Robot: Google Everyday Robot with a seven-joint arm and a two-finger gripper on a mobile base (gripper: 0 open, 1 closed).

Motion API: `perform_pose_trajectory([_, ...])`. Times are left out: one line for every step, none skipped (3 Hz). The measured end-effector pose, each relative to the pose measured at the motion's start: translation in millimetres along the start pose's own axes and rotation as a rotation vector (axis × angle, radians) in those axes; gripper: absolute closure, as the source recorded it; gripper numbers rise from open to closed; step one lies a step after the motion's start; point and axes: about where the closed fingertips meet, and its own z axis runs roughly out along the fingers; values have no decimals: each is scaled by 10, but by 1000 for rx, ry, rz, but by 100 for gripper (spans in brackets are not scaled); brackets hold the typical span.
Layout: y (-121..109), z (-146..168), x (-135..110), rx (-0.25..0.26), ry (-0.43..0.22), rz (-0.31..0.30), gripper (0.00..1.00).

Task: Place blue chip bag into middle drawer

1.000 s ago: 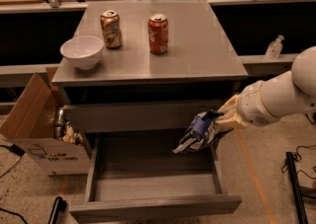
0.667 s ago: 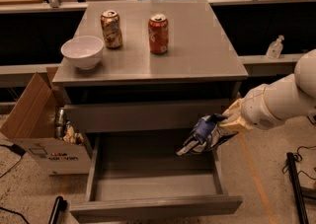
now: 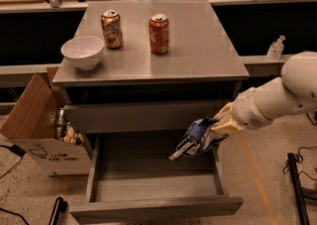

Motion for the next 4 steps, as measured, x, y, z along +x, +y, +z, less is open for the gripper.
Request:
perform_pose_trajectory([47, 768, 145, -108, -127, 104, 100])
perform_pose_trajectory([141, 1385, 230, -157, -199, 167, 100])
perform_pose_trajectory([252, 1854, 319, -125, -195, 250, 80])
perform_pose_trajectory([385, 2350, 471, -98, -135, 374, 57])
